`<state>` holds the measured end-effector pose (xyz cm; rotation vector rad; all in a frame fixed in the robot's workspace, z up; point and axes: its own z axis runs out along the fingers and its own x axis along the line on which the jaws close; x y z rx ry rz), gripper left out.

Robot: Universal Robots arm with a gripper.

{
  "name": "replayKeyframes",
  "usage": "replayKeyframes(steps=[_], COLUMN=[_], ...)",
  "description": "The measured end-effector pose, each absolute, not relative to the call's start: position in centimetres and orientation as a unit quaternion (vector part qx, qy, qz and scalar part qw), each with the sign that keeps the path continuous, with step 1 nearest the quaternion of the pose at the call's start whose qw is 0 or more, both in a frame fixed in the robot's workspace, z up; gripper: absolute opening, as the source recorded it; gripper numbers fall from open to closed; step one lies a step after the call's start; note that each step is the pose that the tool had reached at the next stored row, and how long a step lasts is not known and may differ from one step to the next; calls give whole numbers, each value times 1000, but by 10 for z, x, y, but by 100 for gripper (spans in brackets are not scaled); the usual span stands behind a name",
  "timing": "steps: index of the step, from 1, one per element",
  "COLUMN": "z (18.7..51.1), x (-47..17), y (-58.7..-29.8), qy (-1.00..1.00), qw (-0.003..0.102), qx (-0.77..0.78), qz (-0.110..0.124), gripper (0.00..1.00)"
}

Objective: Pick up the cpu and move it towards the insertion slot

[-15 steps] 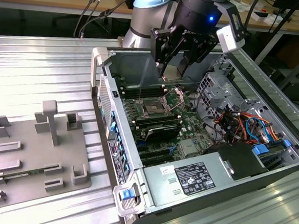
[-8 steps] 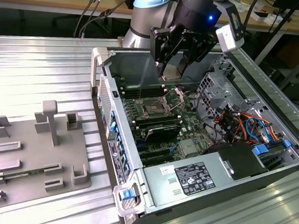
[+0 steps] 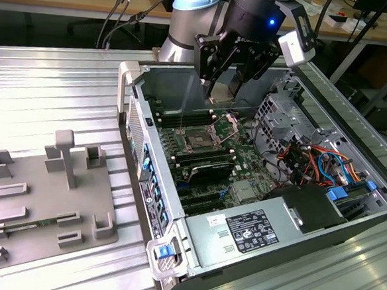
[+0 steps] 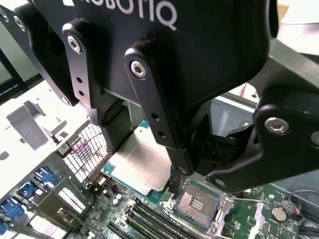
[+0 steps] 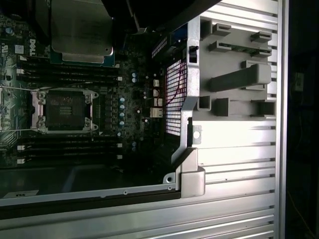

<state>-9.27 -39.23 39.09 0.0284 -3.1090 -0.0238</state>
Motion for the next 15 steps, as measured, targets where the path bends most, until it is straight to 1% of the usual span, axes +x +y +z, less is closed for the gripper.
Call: replayKeyframes(steps=[15], z=[391], x=[-91], y=[-388], qy=[-1000], qw=[16], qx=[9], qz=[-8], gripper=[55])
